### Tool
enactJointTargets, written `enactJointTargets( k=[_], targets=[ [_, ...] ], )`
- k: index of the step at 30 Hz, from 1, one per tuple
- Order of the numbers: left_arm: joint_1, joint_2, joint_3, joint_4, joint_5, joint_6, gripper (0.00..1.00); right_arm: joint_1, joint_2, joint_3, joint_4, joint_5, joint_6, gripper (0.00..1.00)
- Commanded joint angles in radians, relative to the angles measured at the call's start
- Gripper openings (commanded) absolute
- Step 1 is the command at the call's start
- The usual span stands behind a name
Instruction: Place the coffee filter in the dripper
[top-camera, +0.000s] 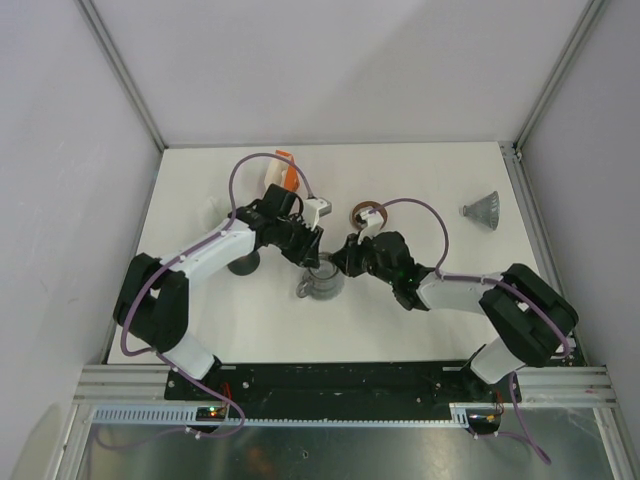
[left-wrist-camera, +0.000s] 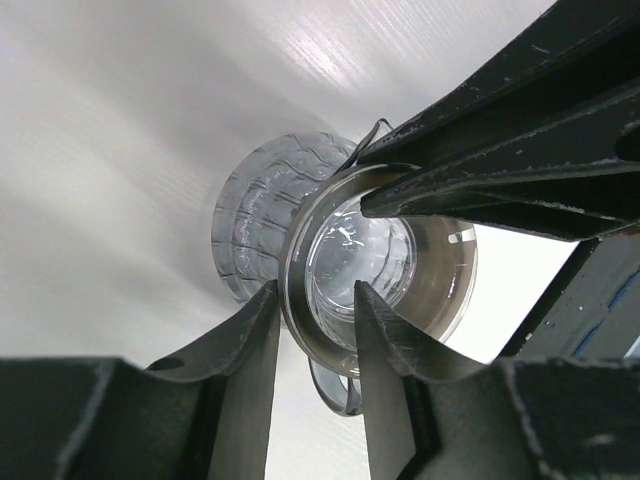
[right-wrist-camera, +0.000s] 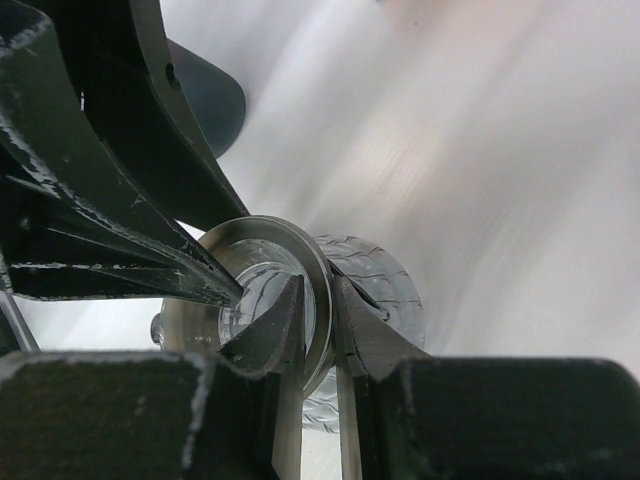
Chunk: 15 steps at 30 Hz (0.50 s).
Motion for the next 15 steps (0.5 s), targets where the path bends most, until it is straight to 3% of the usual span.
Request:
enactJointTargets(
  k=[1, 15],
  targets=[
    [-0.009, -0.017, 0.059, 0.004, 0.121, -0.008, 0.39, 0.0, 0.071, -0.097, -0.461, 0.111, -0.067, 0.0],
    [0.013, 0.006, 0.075, 0.004, 0.083, 0.01, 0.41, 0.067, -0.068, -0.043, -0.51, 0.132, -0.088, 0.0]
  ],
)
